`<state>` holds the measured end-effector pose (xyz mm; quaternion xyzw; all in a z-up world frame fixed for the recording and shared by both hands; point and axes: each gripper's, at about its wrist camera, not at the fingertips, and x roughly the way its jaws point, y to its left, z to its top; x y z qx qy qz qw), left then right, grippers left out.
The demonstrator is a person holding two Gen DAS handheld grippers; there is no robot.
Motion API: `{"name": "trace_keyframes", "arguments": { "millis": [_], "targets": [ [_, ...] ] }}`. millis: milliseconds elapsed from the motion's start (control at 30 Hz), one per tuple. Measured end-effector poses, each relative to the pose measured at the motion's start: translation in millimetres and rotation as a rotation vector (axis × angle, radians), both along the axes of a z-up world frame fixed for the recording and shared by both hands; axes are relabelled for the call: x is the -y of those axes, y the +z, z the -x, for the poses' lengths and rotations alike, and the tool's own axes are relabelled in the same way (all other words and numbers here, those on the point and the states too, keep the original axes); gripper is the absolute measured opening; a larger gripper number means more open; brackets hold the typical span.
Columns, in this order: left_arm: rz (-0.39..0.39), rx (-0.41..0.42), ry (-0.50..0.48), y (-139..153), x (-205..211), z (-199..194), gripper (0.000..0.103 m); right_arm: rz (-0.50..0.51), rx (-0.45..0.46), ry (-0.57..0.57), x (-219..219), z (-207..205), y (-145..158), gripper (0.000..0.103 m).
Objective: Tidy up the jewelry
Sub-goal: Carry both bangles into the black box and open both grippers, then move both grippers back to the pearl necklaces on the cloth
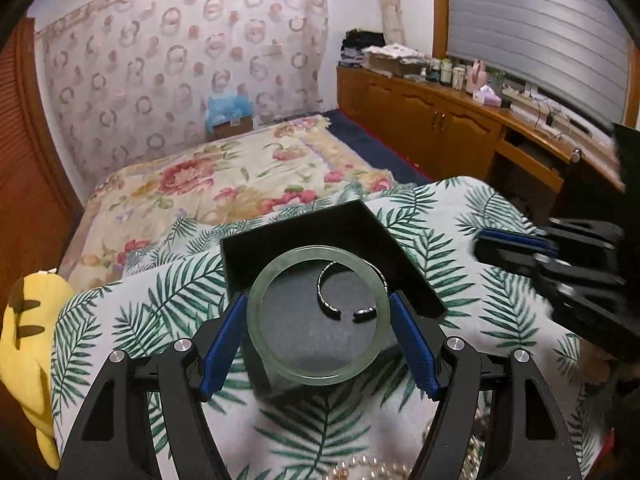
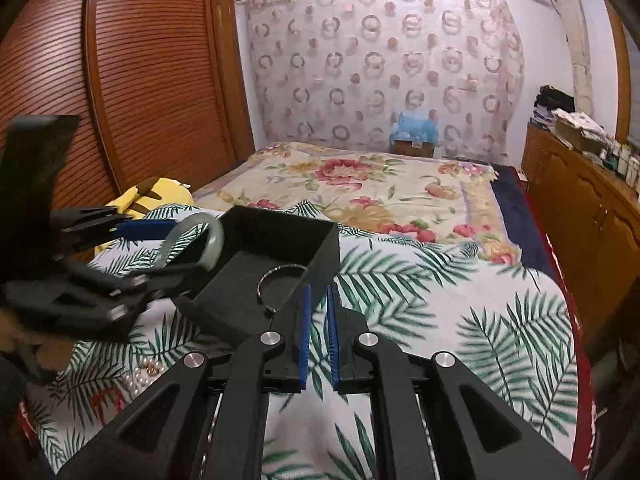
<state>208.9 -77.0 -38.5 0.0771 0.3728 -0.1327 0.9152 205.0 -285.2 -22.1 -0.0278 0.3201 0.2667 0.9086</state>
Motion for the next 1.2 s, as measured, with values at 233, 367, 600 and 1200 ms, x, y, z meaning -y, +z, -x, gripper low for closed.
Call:
{"name": "trace_keyframes", "arguments": {
  "millis": [233, 367, 600, 1200],
  "targets": [
    [-0.044, -0.029, 0.018, -11, 10, -14, 0.069, -0.031, -0.005, -0.001, 15, 17, -1, 0.009],
    [-0.046, -0.021, 0.013, -10, 12, -11, 0.072, -0.031, -0.006, -0.001, 15, 23, -1, 0.009],
    [-0.022, 0.007, 0.0, -1, 6, 14, 0.075, 0.014, -0.021, 0.043, 5, 38, -5, 0.009],
    [0.066, -0.027, 0.016, -16, -35, 96, 0.075, 0.068, -0.125, 0.183, -25, 75, -36, 0.031]
  ]
}}
